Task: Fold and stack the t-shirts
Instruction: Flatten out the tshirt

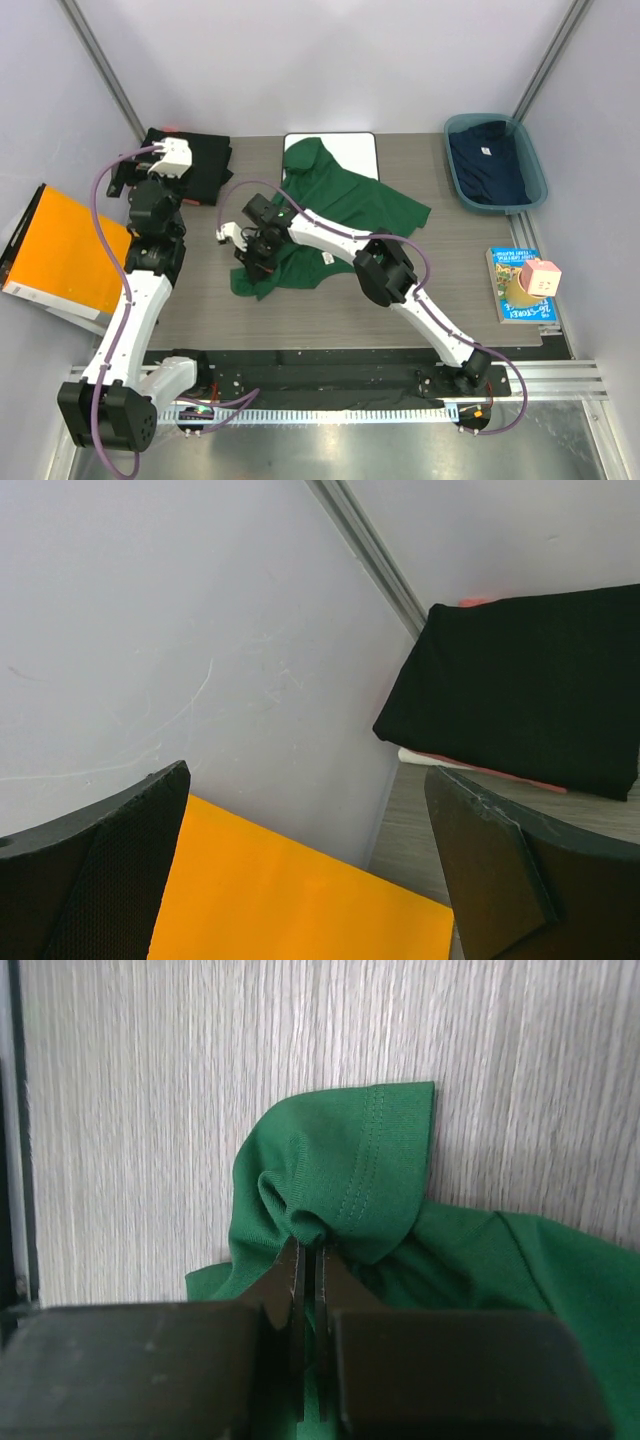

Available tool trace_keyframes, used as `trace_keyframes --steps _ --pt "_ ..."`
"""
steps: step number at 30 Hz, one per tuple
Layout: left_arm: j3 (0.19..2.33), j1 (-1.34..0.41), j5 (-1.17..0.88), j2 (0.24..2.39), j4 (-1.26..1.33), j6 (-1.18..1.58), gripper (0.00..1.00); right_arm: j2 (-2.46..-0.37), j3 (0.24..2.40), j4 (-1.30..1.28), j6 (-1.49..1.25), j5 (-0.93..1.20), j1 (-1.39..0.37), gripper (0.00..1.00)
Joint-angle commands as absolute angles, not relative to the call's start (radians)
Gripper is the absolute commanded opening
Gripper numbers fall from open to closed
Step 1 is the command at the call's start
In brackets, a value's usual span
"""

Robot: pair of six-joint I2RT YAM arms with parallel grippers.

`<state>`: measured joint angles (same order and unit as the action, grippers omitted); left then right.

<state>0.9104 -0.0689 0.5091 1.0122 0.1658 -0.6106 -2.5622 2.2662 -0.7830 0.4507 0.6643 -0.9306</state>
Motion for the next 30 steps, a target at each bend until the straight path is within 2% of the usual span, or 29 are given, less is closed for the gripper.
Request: trace_keyframes --steps 1,6,10,11,17,25,30 --pt "0.902 -0.058 0.431 1.014 0.183 -0.54 1.0 -2.463 2.264 -0.956 0.56 0.506 -0.905 0.01" --pt "0.83 -0.054 0.252 1.029 0.196 -0.534 1.0 -2.284 2.328 -1.089 0.646 0.401 -0.828 0.01" --pt "0.776 -0.048 0.004 1.049 0.233 -0.56 1.0 -2.131 2.362 -1.157 0.696 0.26 -0.782 0.01" --pt "0.761 -0.048 -0.12 1.066 0.239 -0.578 1.0 -2.075 2.361 -1.163 0.709 0.183 -0.778 0.01" --pt "0.834 -0.048 -0.424 1.21 0.25 -0.569 1.0 -1.878 2.324 -1.233 0.724 0.048 -0.73 0.01" --pt "1.121 -0.049 -0.571 1.509 0.256 -0.442 1.0 -1.623 2.247 -1.237 0.842 -0.086 -0.707 0.01" --pt "1.141 -0.049 -0.678 1.575 0.333 -0.462 1.0 -1.559 2.333 -1.212 0.896 -0.176 -0.658 0.01"
